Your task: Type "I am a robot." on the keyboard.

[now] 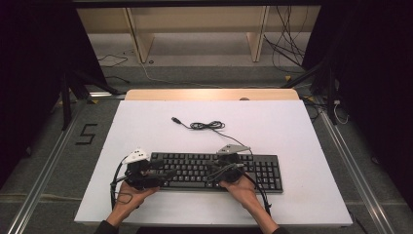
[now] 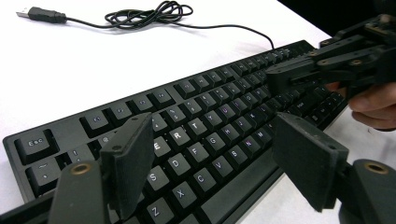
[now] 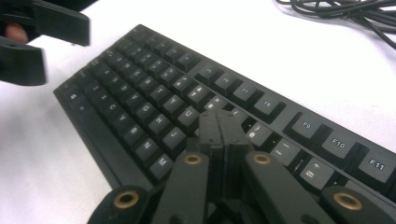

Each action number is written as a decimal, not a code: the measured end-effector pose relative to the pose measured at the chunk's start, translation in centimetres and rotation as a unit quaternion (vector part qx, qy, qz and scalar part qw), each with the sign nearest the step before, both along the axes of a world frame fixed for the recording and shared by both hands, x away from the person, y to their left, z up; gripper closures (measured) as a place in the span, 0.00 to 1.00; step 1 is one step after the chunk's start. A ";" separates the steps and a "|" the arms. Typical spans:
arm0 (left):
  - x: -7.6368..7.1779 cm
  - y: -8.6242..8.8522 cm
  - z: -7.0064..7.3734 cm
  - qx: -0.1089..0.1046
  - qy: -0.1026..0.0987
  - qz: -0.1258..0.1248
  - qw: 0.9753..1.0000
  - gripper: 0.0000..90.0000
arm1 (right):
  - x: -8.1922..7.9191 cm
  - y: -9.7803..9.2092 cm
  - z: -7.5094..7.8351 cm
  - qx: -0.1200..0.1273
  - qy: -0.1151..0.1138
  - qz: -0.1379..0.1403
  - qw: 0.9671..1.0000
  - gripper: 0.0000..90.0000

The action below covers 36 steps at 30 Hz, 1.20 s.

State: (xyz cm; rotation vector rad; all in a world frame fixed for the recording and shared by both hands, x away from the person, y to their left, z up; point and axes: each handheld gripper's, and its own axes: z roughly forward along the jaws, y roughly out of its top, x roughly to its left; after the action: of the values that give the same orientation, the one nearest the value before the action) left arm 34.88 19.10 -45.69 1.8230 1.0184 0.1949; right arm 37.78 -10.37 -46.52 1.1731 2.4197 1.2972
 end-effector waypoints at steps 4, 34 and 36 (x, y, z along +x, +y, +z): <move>-0.3 0.2 0.0 0.000 -0.003 0.000 1.000 0.32 | 0.3 0.3 -0.3 -0.011 0.004 -0.002 1.000 1.00; -1.8 1.6 -0.3 -0.008 -0.019 0.011 1.000 0.31 | 1.1 1.2 -1.4 -0.041 0.017 -0.012 0.999 1.00; -1.8 1.7 -0.4 -0.007 -0.021 0.013 1.000 0.31 | 1.1 1.2 -1.4 -0.036 0.018 -0.014 0.999 1.00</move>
State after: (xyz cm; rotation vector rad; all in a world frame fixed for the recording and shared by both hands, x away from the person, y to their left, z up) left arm 33.07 20.76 -46.05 1.7858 1.0115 0.2409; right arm 38.83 -9.19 -47.87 1.2172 2.4448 1.1810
